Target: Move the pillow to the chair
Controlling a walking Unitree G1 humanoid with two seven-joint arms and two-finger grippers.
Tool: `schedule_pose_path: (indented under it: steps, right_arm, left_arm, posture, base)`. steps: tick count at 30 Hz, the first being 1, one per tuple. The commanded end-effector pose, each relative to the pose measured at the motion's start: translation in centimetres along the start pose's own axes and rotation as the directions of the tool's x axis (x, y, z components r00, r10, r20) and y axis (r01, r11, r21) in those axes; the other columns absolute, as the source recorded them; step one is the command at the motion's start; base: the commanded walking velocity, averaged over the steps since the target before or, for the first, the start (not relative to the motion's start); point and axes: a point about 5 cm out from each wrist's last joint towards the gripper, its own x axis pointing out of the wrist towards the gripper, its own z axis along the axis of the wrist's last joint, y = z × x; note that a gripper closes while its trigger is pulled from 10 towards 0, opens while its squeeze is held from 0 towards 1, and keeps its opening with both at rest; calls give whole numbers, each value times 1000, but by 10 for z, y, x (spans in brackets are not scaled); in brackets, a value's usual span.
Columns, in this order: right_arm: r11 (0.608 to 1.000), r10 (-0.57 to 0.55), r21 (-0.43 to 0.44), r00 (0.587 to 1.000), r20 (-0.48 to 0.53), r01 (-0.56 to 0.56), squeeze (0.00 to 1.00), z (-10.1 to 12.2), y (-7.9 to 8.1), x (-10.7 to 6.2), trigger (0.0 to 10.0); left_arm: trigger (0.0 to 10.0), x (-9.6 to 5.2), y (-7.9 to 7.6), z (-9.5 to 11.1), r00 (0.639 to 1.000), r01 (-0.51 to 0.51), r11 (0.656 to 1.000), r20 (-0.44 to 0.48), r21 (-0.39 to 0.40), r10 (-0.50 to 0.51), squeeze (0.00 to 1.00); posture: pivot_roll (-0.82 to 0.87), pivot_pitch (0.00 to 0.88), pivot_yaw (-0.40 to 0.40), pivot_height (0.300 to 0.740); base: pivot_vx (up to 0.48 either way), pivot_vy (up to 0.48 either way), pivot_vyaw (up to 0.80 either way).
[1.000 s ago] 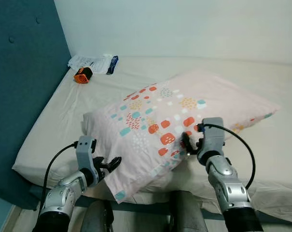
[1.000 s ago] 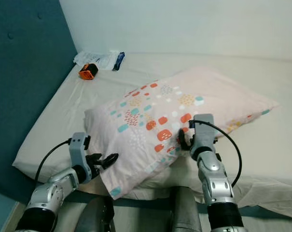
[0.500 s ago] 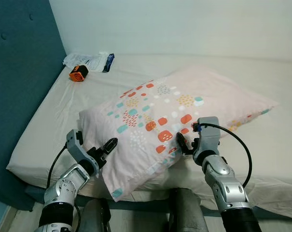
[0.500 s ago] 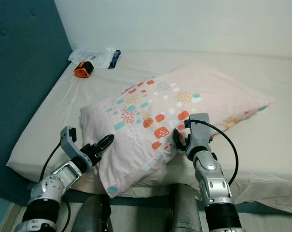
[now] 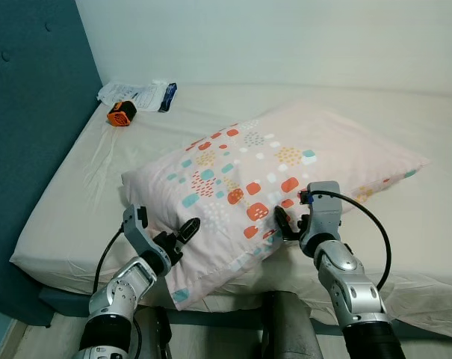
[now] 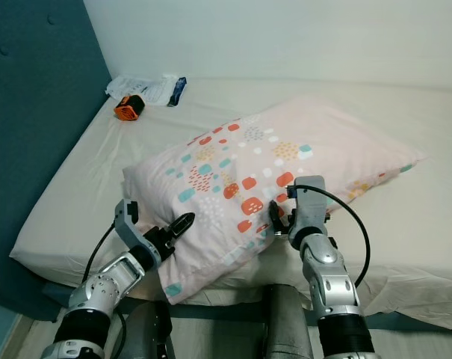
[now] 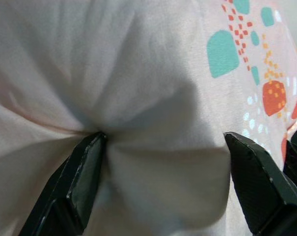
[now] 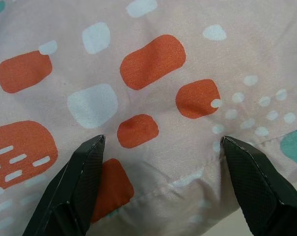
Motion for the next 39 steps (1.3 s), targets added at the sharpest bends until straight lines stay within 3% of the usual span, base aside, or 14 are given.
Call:
schedule_pose_path:
  steps: [1, 2, 3, 5, 7, 13, 16, 18, 21, 23, 24, 26, 27, 39]
  right_arm:
    - [1000, 2, 15, 1000, -26, -1, 0, -6, 0, -1, 10000]
    - [1000, 2, 15, 1000, -26, -1, 0, -6, 0, -1, 10000]
    - [1000, 2, 19, 1000, -29, -2, 0, -6, 1, -1, 10000]
    - [1000, 8, 24, 999, -35, -8, 0, -8, 3, -1, 10000]
    - [1000, 13, 25, 999, -37, -12, 0, -8, 5, -1, 10000]
    - [1000, 17, 26, 999, -38, -16, 0, -8, 6, 0, 10000]
    - [999, 21, 25, 999, -44, -20, 0, -9, 7, 0, 10000]
    - [999, 21, 25, 999, -45, -20, 0, -9, 7, 0, 10000]
    - [1000, 18, 26, 999, -48, -16, 0, -10, 7, 0, 10000]
    - [1000, 17, 26, 999, -48, -16, 0, -11, 7, 0, 10000]
    - [1000, 17, 26, 999, -48, -15, 0, -11, 7, -1, 10000]
    - [1000, 17, 26, 999, -48, -15, 0, -11, 7, -1, 10000]
    - [999, 16, 28, 999, -47, -15, 0, -11, 7, 0, 10000]
    - [999, 25, 37, 999, -29, -23, 0, -7, 10, 2, 10000]
  left_arm:
    - [10000, 6, -6, -9, 1000, 0, 1000, -9, -22, 0, 561]
    - [10000, 6, -6, -9, 1000, 0, 1000, -9, -22, 0, 561]
    - [10000, 11, -15, -10, 1000, 25, 998, 18, -62, -24, 0]
    - [10000, 21, -36, -10, 992, 109, 983, 75, -150, -99, 0]
    - [10000, 28, -49, -13, 988, 147, 977, 80, -156, -135, 0]
    - [10000, 36, -60, -21, 990, 141, 978, 45, -153, -135, 0]
    - [10000, 46, -75, -44, 989, 130, 990, -70, -55, -134, 0]
    - [10000, 46, -76, -45, 988, 134, 990, -77, -43, -137, 0]
    - [10000, 47, -81, -60, 981, 134, 984, -154, 113, -116, 0]
    - [10000, 47, -81, -62, 981, 131, 981, -161, 141, -108, 0]
    - [1451, 47, -79, -63, 984, 109, 980, -160, 168, -82, 0]
    - [1451, 47, -79, -63, 984, 109, 980, -160, 168, -82, 0]
    - [0, 47, -77, -65, 985, 84, 978, -164, 192, -53, 0]
    - [0, 46, -68, -57, 990, 55, 984, -141, 169, -31, 0]
  posture:
    - [-29, 99, -33, 549]
    - [-29, 99, -33, 549]
    - [-29, 99, -34, 549]
    - [-30, 99, -34, 549]
    - [-31, 99, -34, 549]
    - [-32, 101, -31, 549]
    - [-34, 103, -28, 549]
    - [-34, 103, -28, 549]
    - [-34, 103, -26, 549]
    - [-34, 103, -25, 549]
    - [-32, 103, -25, 549]
    - [-32, 103, -25, 549]
    - [-30, 103, -25, 549]
    - [-26, 99, -24, 549]
  base:
    - [0, 0, 0]
    - [0, 0, 0]
    - [0, 0, 0]
    - [0, 0, 0]
    - [0, 0, 0]
    - [0, 0, 0]
    - [0, 0, 0]
    - [0, 0, 0]
    - [0, 0, 0]
    - [0, 0, 0]
    - [0, 0, 0]
    - [0, 0, 0]
    - [0, 0, 0]
    - [0, 0, 0]
